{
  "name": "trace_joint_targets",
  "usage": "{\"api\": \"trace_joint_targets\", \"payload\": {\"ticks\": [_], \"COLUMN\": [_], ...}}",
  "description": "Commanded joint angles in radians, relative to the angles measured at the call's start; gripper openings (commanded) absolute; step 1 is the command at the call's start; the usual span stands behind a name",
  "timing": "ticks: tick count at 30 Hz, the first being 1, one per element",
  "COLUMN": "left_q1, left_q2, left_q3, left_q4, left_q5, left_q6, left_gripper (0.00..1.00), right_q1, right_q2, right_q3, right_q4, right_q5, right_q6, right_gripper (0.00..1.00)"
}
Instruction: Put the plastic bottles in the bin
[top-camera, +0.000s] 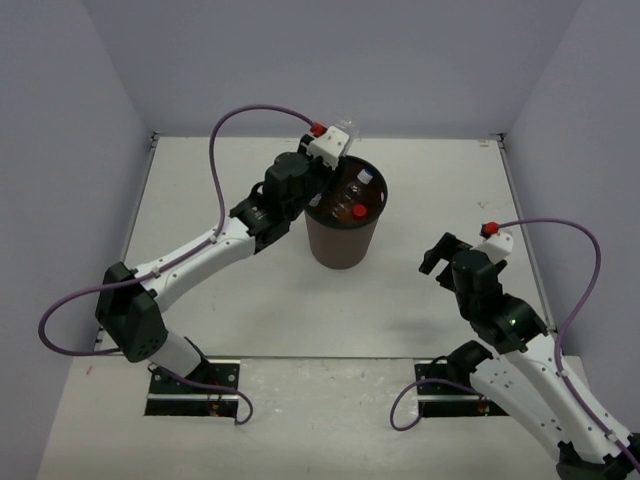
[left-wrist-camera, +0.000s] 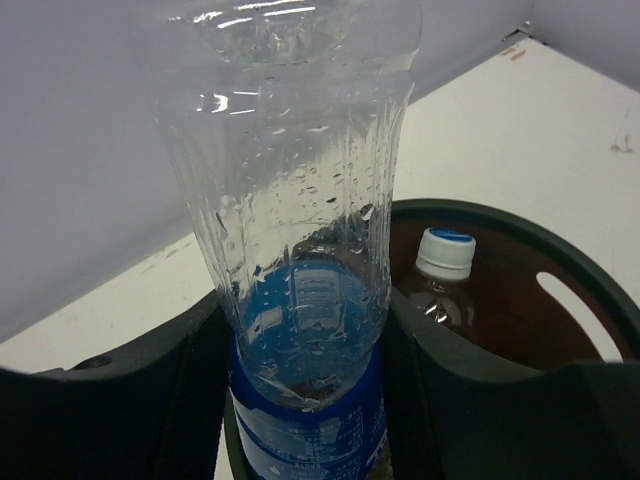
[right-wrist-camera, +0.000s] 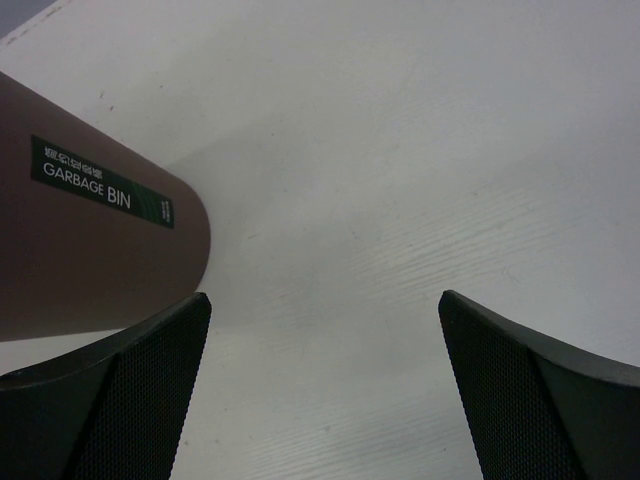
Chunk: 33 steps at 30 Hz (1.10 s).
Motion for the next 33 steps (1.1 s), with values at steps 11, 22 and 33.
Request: {"api": "trace_joint_targets", "payload": {"ticks": [11,22,33], "left_q1": [-0.002,-0.002,0.245], "left_q2": [-0.098,-0.243,-0.54], "left_q3": [-0.027,0.101,-0.117], "left_q4": [0.02,-0.158,-0.52], "left_q5": [0.042,-0.069,-0.222], "left_q6": [-0.042,-0.23,-0.673], "left_gripper": [0.89,1.0,1.0], "right_q1": [-0.003,-0.003,-0.003], "right_q2": [0.02,-0.001,0.001], "right_q3": [-0.01,0.005,0.081], "right_q4": [-0.006,-0.013,-0.075], "right_q5": [0.035,0.03,0.008], "right_q6": [0.013,0.0,0.022], "right_gripper": [0.99,0.99,0.99]}}
